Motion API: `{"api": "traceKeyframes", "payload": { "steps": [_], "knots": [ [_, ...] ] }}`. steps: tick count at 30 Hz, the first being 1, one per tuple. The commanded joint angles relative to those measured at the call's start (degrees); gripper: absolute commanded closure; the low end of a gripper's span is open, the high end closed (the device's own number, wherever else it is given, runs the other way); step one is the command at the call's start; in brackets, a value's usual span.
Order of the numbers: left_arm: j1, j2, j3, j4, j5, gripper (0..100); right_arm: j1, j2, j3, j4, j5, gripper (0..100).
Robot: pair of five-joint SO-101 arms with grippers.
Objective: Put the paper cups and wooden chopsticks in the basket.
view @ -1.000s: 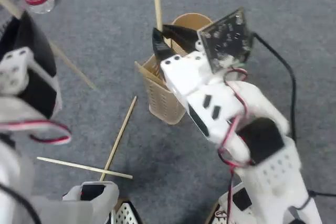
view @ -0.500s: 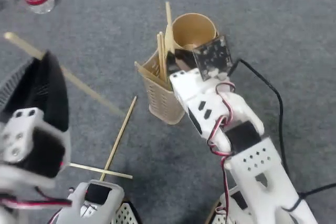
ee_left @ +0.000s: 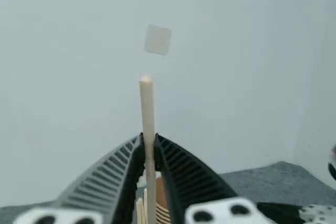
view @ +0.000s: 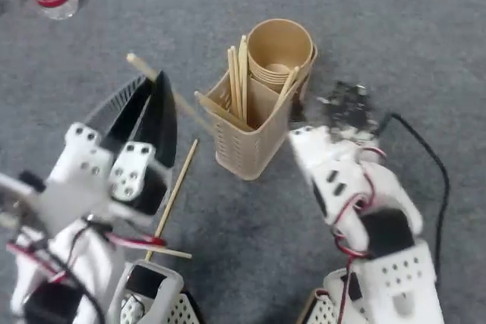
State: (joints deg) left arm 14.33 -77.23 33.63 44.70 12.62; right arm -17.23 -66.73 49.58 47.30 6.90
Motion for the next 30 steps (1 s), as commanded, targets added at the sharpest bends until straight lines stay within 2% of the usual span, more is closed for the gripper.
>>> {"api": "traceKeyframes", "payload": {
  "steps": [1,4,8,10,16,22,27,30],
  "knots": [
    [0.3,5.1,0.9,-10.0,-0.7,99,6.3,-5.8,1.8,2.4,0.9,76.4],
    [-1.0,10.4,2.3,-17.0,-0.4,99,9.5,-10.8,7.0,2.5,0.9,76.4],
    [-1.4,19.6,4.4,-26.7,-0.3,99,10.1,-18.3,16.4,2.0,0.4,76.4],
    [-1.5,23.6,4.7,-28.8,-0.3,99,10.1,-22.4,20.7,1.4,0.4,76.4],
    [-1.5,31.3,5.5,-29.3,-0.7,98,9.9,-33.6,29.3,1.0,0.8,76.4],
    [-3.9,32.5,5.8,-28.0,-0.4,79,5.2,-37.1,33.5,1.3,5.4,76.4],
    [-6.4,32.5,6.2,-27.3,-0.4,81,4.3,-37.1,34.3,1.3,5.4,76.4],
    [-8.8,32.3,4.8,-22.6,-0.3,81,4.3,-37.1,36.2,0.7,5.4,76.4]
  ]
}}
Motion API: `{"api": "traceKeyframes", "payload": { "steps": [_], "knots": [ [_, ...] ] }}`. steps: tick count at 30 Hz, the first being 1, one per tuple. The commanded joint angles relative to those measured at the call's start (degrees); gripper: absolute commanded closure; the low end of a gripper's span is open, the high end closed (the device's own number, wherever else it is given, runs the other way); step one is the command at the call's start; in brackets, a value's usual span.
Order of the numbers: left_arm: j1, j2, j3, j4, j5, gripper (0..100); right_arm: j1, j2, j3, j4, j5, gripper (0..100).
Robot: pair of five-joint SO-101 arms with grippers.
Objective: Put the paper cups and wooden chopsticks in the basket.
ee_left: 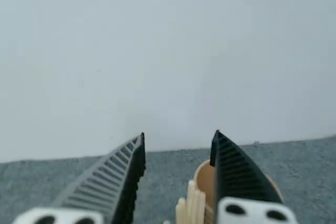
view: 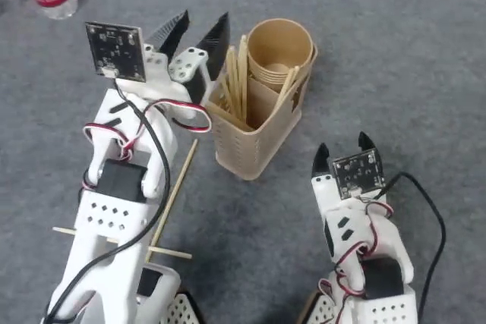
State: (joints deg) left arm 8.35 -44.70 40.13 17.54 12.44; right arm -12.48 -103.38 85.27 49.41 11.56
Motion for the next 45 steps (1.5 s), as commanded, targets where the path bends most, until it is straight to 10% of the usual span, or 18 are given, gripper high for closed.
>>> {"api": "traceKeyframes", "payload": {
  "steps": [1,13,22,33,45],
  "knots": [
    [-4.2,-0.7,-2.9,8.1,-0.1,81,-0.5,-0.5,1.4,-2.0,0.7,76.4],
    [-33.3,-2.4,-17.7,63.0,-12.7,81,-0.3,-0.5,8.1,-8.9,1.1,76.4],
    [-42.0,-2.4,-11.5,82.0,-29.4,80,-0.2,-0.4,9.3,-8.4,1.3,76.4],
    [-55.7,-2.5,1.0,81.5,-109.5,80,-0.2,-0.4,11.0,-8.3,5.1,76.4],
    [-56.6,-2.5,23.4,65.1,-120.4,80,0.4,-0.4,11.0,-6.5,5.1,76.4]
  ]
}}
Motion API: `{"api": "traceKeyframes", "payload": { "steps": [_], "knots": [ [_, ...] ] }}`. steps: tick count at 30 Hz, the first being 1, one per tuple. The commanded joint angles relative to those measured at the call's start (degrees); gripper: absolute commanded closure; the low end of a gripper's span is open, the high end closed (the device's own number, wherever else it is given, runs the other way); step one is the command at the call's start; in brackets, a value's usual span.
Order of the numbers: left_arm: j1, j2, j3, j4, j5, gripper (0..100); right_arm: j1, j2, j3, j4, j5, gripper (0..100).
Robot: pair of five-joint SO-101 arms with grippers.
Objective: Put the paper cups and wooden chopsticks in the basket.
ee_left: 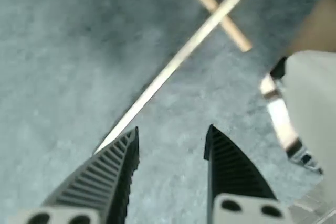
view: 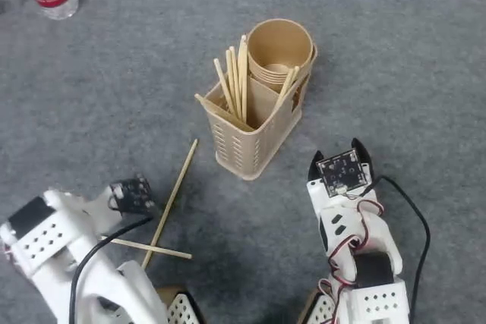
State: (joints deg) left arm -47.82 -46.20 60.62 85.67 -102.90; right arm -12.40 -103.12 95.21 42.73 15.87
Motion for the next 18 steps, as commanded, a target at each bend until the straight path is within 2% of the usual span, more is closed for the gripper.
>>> {"api": "traceKeyframes", "payload": {
  "steps": [1,4,11,14,18],
  "knots": [
    [-0.4,-0.9,3.3,-4.0,-5.6,80,0.3,-0.7,1.1,0.1,0.8,76.4],
    [-0.1,-0.9,5.7,-8.9,-6.6,80,0.2,-0.7,1.1,0.2,0.8,76.4],
    [0.0,-0.9,16.3,-28.3,-8.9,80,0.1,-0.7,1.1,0.2,0.8,76.4],
    [0.9,-0.9,18.4,-29.5,-12.0,80,0.1,-0.7,1.1,0.2,0.8,76.4],
    [3.3,-0.8,18.7,-29.4,-12.2,80,0.1,-0.6,1.1,0.3,0.8,76.4]
  ]
}}
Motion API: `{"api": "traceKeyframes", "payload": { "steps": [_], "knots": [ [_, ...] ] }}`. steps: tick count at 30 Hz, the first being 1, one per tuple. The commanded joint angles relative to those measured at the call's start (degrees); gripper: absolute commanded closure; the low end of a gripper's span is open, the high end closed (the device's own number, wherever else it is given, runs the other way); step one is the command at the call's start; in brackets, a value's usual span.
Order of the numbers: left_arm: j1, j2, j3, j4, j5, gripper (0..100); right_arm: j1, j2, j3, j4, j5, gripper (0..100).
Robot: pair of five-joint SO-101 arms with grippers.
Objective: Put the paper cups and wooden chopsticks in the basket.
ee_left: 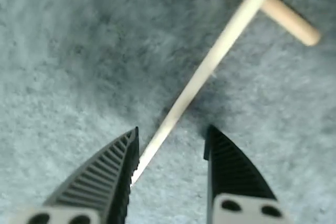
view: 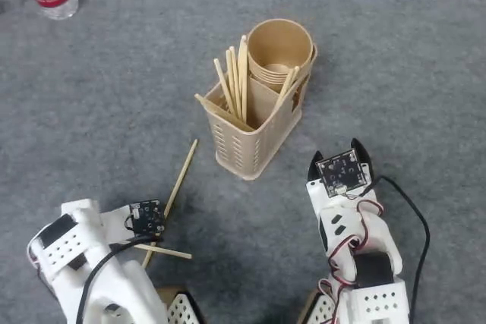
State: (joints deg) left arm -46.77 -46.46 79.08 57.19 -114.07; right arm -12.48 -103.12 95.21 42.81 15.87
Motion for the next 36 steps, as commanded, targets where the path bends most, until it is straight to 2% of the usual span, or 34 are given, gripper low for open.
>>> {"api": "traceKeyframes", "payload": {
  "steps": [1,3,8,19,21,22,26,31,33,36],
  "knots": [
    [2.8,-0.5,0.7,-0.9,-1.1,81,0.2,-0.6,1.1,0.2,0.8,76.4],
    [4.3,-0.5,2.5,-1.1,-1.1,83,0.4,-0.6,1.1,0.4,0.8,76.4],
    [6.0,-0.5,3.7,-0.7,-1.1,99,0.4,-0.7,1.0,2.8,0.8,76.4],
    [5.8,-1.2,1.8,0.0,-0.8,99,0.5,-0.7,0.9,3.4,0.8,76.4],
    [5.5,-1.2,-3.3,6.5,1.4,99,0.5,-0.7,0.9,3.3,0.8,76.4],
    [5.5,-1.2,-7.3,12.3,2.0,99,0.5,-0.7,0.9,3.3,0.8,76.4],
    [5.4,-1.2,-29.1,43.3,-0.3,99,0.5,-0.7,0.9,3.1,0.8,76.4],
    [6.7,-5.0,-37.0,43.5,3.4,99,0.7,-0.7,0.8,3.2,0.8,76.4],
    [10.4,-8.9,-37.7,43.4,6.5,99,0.5,-0.7,0.7,3.3,0.8,76.4],
    [19.6,-16.9,-39.7,43.2,16.5,99,0.5,-0.7,0.8,3.0,0.8,76.4]
  ]
}}
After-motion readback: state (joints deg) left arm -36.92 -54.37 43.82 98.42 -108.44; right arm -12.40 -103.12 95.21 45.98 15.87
